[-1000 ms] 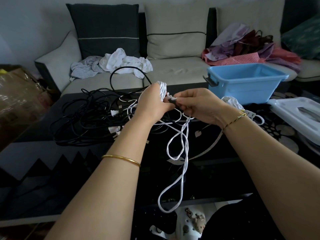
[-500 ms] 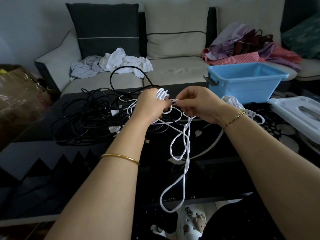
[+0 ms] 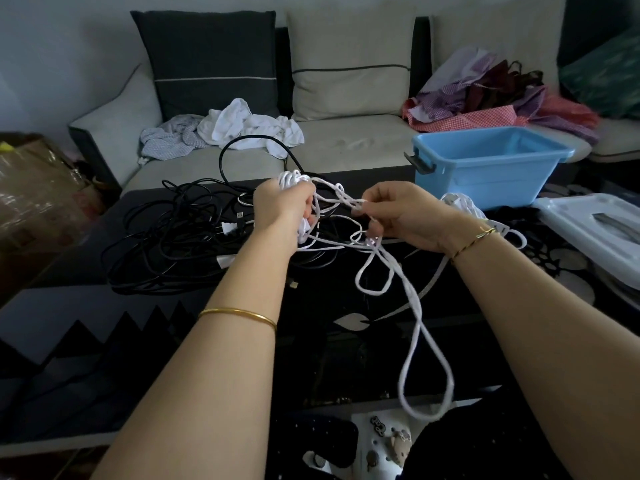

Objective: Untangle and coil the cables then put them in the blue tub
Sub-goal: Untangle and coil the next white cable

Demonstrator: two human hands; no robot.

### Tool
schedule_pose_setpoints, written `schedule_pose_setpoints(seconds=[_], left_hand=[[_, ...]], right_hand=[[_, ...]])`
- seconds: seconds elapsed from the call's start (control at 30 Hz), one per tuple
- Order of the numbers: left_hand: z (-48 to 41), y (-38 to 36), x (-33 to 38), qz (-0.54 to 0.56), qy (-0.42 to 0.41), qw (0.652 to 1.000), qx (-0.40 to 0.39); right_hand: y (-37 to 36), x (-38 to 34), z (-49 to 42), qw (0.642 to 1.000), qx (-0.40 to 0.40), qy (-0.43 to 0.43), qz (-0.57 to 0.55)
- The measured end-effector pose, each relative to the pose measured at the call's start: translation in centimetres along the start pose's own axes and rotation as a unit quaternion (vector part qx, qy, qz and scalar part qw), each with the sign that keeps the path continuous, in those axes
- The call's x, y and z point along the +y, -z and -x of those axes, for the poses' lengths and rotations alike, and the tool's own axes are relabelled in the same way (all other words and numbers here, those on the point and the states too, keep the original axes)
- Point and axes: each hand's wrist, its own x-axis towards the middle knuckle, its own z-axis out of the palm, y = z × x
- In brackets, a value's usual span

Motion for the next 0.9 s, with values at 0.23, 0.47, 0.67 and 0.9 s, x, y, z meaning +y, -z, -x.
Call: schedule_pose_setpoints(seconds=[0.23, 0.47, 0.67, 0.9], left_hand=[[0.6, -0.8, -0.3, -0.202, -0.256, 0.945, -0.015], [1.0, -1.2, -0.4, -0.355, -0.322, 0.875, -0.076], [0.9, -1.2, -0.4, -0.424, -0.319, 0.845, -0.066], [-2.3, 2.0, -0.6, -0.208, -0.212, 0.947, 0.120]], right_hand=[[0.8, -0.2, 0.4, 0.993, 0.056, 0.063, 0.083], [0.7, -0.6, 0.7, 0.989, 0.039, 0.083, 0.118], [0.1, -0.3, 0.4, 0.995, 0.026, 0.053, 0.085], [1.2, -0.5, 1.1, 1.000, -0.012, -0.014, -0.025]])
